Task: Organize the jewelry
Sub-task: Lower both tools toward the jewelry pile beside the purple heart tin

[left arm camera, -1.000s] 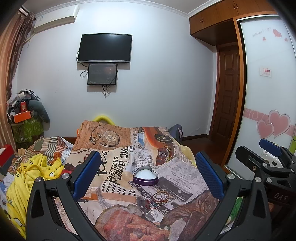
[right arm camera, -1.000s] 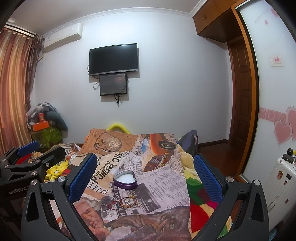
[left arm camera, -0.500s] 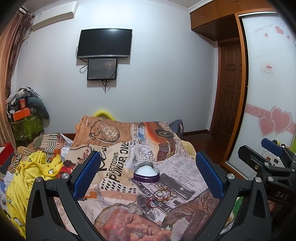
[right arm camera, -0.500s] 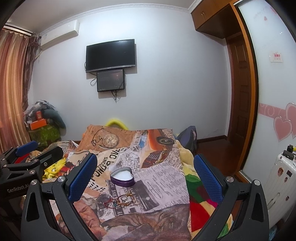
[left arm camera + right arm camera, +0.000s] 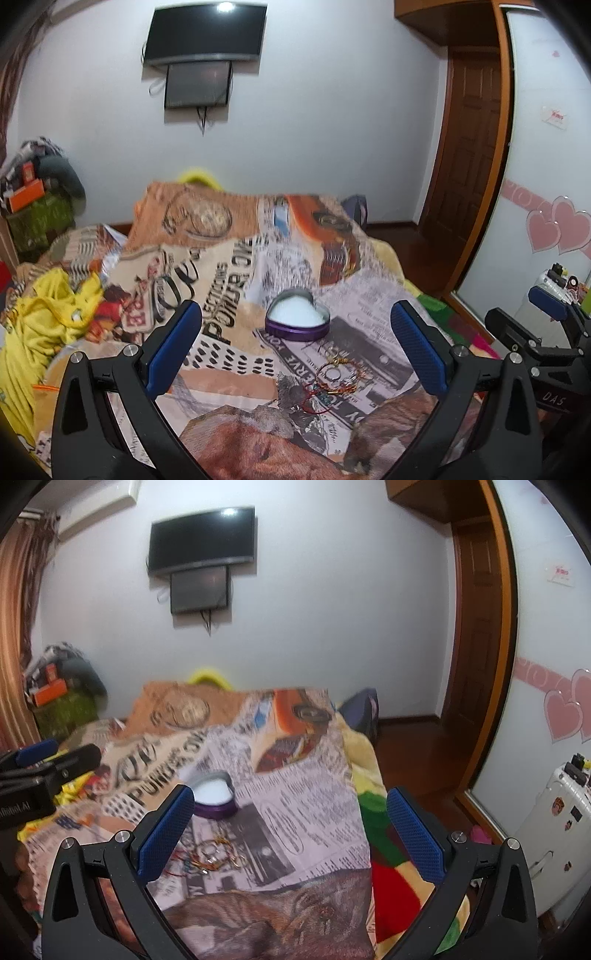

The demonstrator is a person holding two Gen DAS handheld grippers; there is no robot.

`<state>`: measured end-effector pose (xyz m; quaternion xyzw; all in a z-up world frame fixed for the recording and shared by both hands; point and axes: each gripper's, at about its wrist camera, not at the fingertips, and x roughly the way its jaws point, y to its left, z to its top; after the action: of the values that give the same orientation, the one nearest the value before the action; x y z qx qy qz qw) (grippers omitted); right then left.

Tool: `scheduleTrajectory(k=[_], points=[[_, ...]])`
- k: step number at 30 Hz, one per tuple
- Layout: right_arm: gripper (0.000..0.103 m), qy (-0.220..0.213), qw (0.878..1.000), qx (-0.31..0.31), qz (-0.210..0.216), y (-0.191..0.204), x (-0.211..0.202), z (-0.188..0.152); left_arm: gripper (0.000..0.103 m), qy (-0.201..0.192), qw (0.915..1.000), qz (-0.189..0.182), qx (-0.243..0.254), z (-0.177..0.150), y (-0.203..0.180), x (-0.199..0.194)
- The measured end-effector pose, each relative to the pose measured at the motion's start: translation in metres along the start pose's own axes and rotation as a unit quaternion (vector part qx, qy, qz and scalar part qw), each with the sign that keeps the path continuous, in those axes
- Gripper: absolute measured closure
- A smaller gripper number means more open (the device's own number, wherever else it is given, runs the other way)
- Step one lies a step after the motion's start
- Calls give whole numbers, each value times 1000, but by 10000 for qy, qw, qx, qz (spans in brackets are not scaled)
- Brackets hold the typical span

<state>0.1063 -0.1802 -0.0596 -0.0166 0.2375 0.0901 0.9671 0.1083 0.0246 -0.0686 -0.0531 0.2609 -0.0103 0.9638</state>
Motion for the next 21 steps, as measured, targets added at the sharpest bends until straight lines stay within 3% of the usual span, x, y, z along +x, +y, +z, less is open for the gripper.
scheduleTrajectory(k=[12, 21], points=[[0, 1169, 9928, -133, 224, -2, 77, -33, 3, 1091, 9938, -224, -57, -28, 8, 91], [0, 1722, 9838, -52, 488, -9, 103, -52, 17, 1736, 9836, -413, 262, -47, 0, 126]])
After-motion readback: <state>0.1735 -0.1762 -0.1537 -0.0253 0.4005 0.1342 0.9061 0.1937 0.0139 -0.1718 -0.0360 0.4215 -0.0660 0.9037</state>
